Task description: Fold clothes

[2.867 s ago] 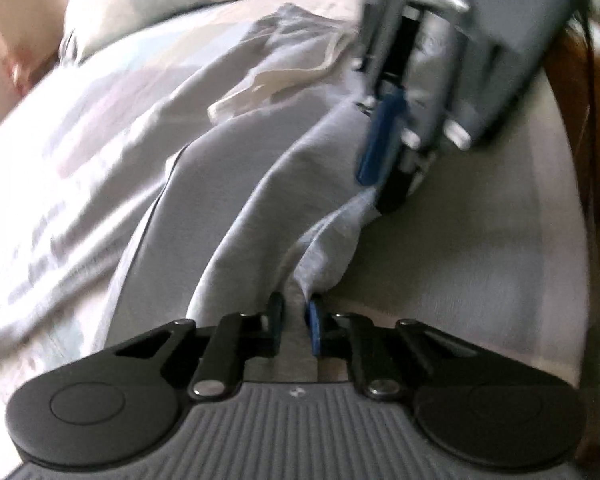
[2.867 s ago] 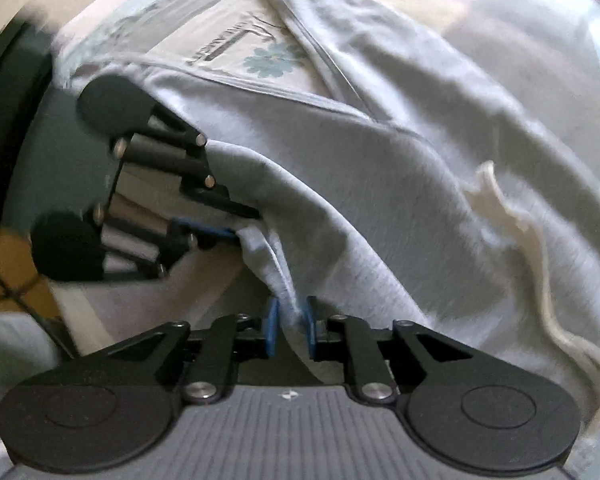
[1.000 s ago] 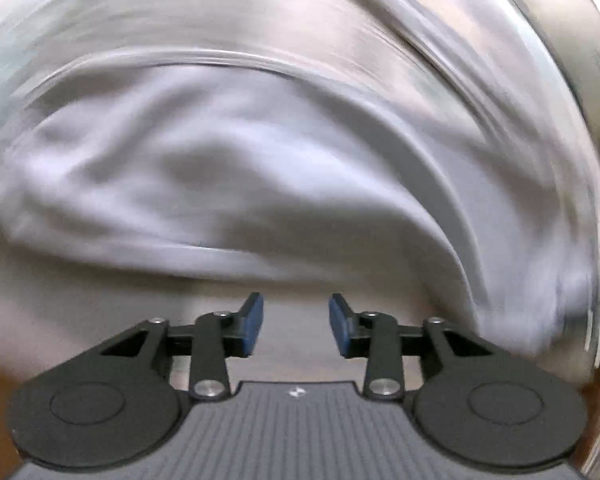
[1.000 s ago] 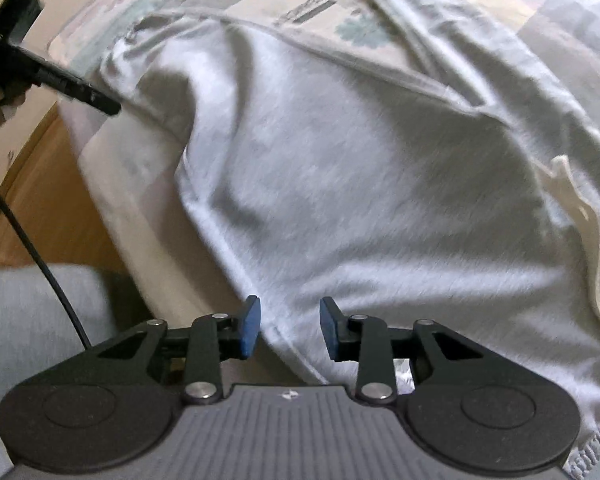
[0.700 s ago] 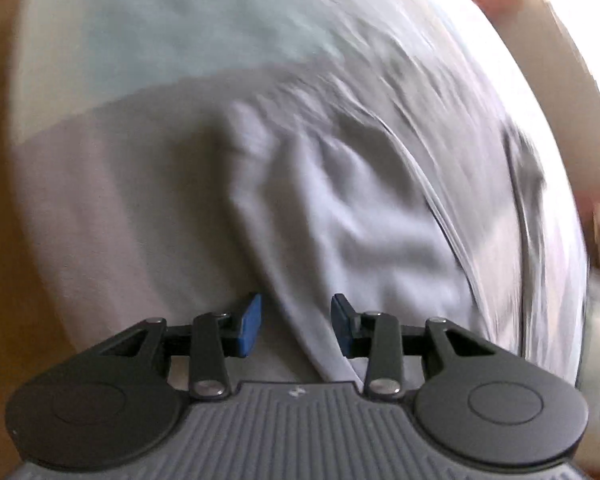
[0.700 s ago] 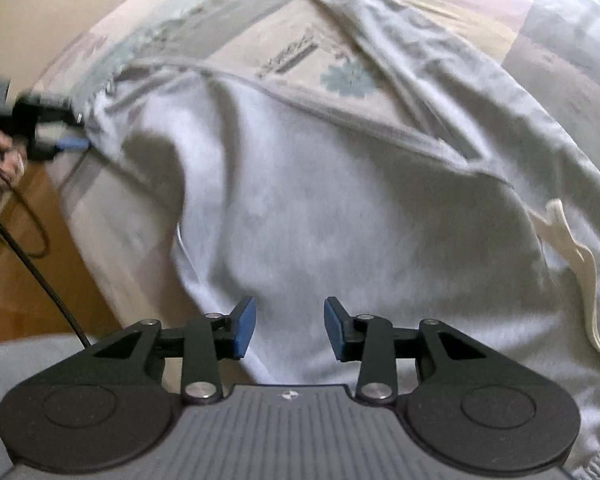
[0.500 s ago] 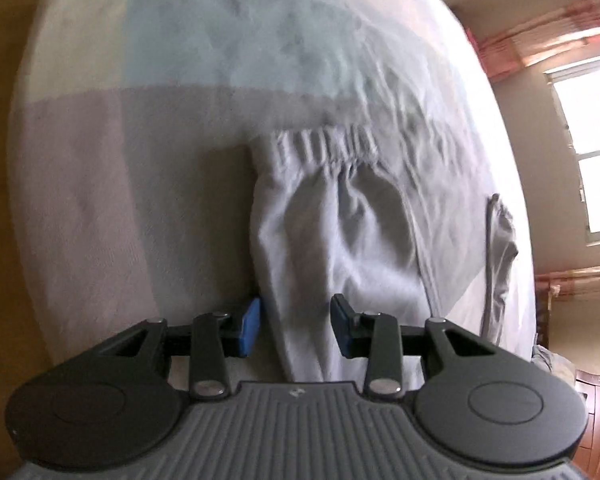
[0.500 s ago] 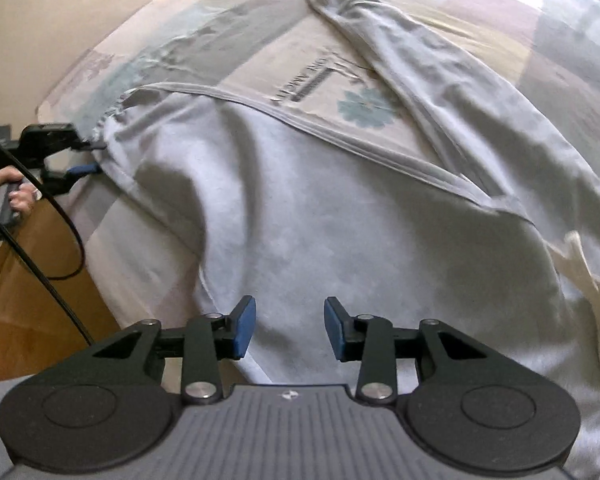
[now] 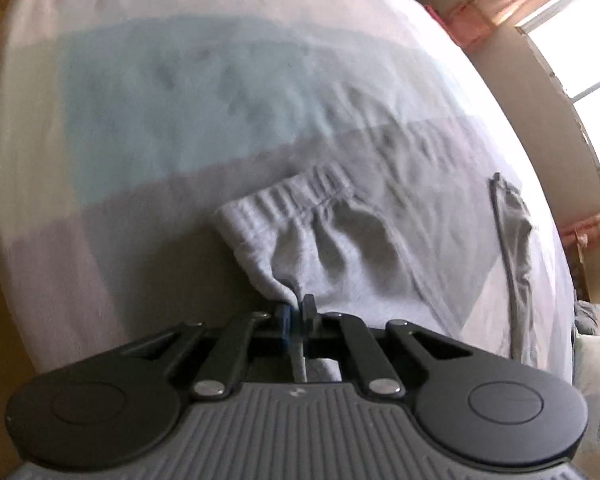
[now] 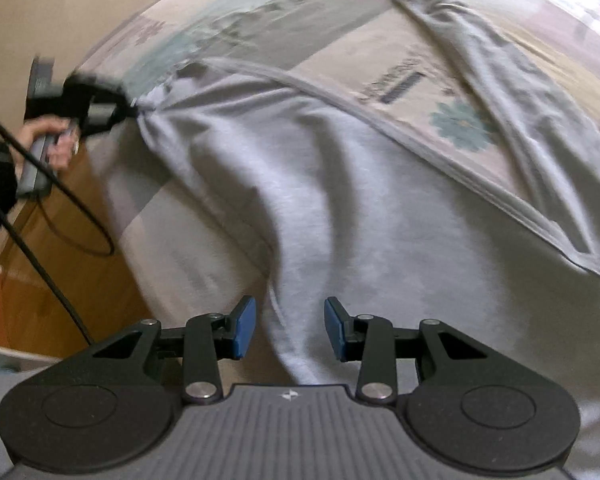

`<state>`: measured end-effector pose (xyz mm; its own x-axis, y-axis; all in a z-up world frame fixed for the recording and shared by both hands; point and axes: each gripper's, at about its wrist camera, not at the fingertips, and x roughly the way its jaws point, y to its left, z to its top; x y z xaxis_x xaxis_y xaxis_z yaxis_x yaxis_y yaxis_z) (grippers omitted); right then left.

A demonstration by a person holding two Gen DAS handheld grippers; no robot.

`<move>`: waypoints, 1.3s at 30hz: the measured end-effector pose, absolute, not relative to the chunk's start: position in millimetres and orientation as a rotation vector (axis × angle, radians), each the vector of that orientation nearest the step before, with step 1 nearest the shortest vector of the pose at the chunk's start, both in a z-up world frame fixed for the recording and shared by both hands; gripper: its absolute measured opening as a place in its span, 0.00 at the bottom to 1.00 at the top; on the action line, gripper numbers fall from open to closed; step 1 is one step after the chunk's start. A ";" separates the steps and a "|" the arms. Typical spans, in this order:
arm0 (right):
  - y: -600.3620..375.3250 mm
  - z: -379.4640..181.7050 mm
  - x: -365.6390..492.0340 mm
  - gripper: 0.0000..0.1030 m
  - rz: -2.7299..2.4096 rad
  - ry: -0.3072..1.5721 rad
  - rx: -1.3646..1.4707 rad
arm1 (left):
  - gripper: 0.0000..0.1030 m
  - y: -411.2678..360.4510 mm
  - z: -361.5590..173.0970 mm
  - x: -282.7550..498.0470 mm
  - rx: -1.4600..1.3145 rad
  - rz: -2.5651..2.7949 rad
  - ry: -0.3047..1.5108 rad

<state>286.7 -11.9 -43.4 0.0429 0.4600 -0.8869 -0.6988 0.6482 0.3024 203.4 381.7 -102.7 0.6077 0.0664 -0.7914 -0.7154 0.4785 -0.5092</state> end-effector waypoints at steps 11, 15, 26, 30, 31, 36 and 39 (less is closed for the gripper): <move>64.1 -87.0 266.9 0.42 1.090 1.171 -0.428 | 0.10 398.7 -116.2 228.5 -0.964 0.522 0.883; 66.1 -91.4 270.8 0.42 1.072 1.190 -0.416 | 0.32 408.8 -122.3 205.8 -1.042 0.567 0.795; 47.0 -82.7 289.6 0.42 0.985 1.209 -0.365 | 0.21 415.0 -96.0 228.1 -0.773 0.737 0.850; 45.8 -79.9 295.7 0.42 0.959 1.199 -0.345 | 0.35 409.3 -63.0 246.2 -0.609 0.666 0.828; 46.5 -80.2 296.4 0.42 0.952 1.198 -0.338 | 0.40 403.8 -60.7 254.4 -0.596 0.594 0.848; 56.4 -80.9 298.7 0.42 0.938 1.187 -0.335 | 0.47 371.4 -77.1 301.1 -0.544 0.305 1.012; 59.8 -79.0 299.4 0.42 0.936 1.180 -0.340 | 0.45 365.7 -96.4 318.2 -0.493 0.342 1.061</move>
